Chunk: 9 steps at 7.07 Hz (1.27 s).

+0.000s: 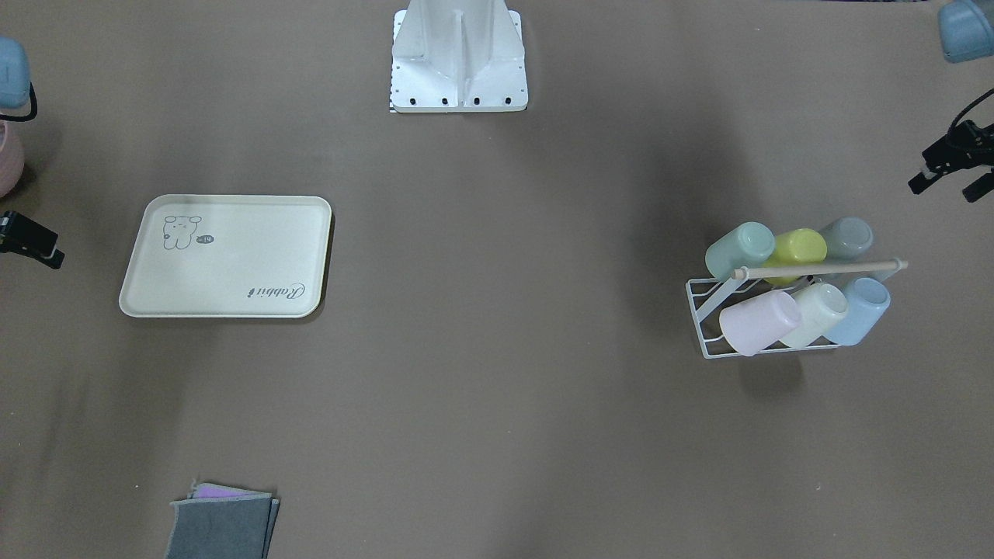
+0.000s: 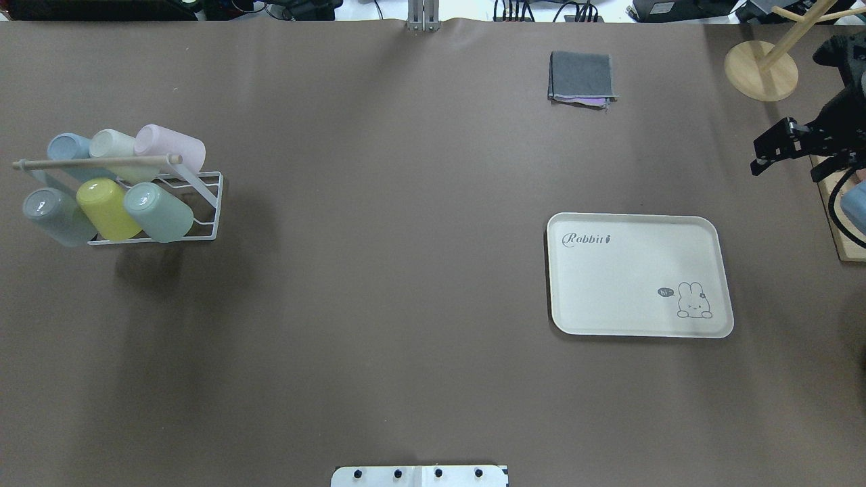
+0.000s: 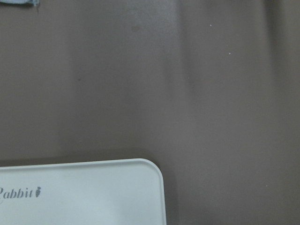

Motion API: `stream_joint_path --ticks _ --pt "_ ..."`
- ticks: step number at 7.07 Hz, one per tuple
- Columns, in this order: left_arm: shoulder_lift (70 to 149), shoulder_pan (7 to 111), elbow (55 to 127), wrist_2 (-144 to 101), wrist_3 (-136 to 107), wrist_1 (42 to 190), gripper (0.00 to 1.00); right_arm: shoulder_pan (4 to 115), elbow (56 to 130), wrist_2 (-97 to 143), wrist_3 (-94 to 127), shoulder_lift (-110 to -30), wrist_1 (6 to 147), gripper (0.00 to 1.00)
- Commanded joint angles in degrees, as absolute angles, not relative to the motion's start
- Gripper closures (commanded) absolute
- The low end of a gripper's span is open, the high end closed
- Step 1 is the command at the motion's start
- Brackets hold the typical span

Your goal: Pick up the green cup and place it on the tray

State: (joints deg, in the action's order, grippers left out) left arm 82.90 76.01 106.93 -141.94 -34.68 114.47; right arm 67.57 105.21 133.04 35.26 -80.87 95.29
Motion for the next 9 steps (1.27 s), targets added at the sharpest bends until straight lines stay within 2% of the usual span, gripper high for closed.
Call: stream_joint_path --ticks 1,3,6,7,9 --pt "82.62 74.79 109.66 -144.30 -43.29 118.55 0.02 65.40 104.86 133.24 36.12 -81.82 94.22 0.02" --pt "82.62 74.27 114.76 -144.93 -45.53 118.91 0.02 62.94 102.16 132.80 39.62 -84.53 85.06 0.01" --pt "83.32 68.14 118.64 -145.73 -60.51 122.16 0.02 58.72 91.70 130.44 47.18 -84.99 67.89 0.01" --pt "83.41 65.68 119.44 -143.29 -63.08 122.25 0.02 57.49 90.02 129.65 50.68 -84.99 63.68 0.01" --pt "83.41 59.36 120.67 -136.62 -71.23 123.22 0.02 57.04 91.23 129.82 54.40 -83.85 63.28 0.05"
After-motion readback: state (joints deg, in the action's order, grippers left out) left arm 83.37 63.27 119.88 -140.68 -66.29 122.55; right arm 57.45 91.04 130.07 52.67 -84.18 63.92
